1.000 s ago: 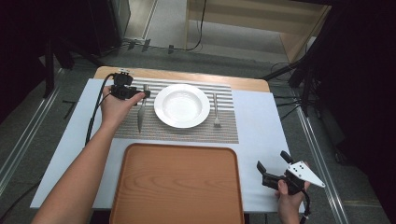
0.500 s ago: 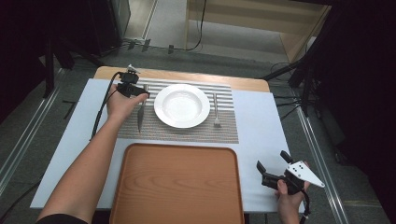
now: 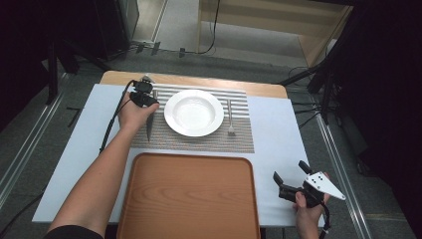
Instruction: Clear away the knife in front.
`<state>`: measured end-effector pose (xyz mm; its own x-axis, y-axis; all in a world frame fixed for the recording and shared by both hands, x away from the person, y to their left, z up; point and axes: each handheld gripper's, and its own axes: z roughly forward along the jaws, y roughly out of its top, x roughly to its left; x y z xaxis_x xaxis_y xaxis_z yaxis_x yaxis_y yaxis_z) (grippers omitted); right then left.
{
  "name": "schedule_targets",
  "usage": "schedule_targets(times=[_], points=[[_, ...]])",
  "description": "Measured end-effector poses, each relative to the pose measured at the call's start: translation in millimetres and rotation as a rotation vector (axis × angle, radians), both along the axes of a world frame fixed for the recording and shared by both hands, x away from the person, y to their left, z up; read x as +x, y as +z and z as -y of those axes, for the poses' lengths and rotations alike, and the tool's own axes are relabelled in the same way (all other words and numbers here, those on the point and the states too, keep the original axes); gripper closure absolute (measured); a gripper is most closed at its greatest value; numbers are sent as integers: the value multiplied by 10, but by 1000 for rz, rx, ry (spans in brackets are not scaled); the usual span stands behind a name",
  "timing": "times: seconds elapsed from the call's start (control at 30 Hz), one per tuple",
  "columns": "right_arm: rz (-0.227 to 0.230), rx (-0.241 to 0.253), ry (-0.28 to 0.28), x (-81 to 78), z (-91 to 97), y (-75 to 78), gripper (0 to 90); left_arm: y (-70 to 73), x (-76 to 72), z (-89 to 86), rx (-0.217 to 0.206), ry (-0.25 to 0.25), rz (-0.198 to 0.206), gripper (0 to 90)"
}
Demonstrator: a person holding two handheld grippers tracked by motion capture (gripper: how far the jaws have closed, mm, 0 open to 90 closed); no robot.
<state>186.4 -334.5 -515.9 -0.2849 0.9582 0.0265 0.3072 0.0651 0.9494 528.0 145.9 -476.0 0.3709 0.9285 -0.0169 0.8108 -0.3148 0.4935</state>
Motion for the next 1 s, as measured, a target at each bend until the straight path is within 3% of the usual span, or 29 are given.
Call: schedule_targets(times=[0.37,0.67,0.9,1.0], points=[[2,-9,0,5,-9,-1,0,-20,-11,47,53,-6,-3,681],[4,-10,0,3,-8,-1,0,-13,8,-20,22,-9,-29,772],[1,-8,-5,7,-10,0,0,4,36,34,72,-29,-48,769],[2,-9,-4,7,-11,-1,0,2,44,6,58,-46,-50,768]])
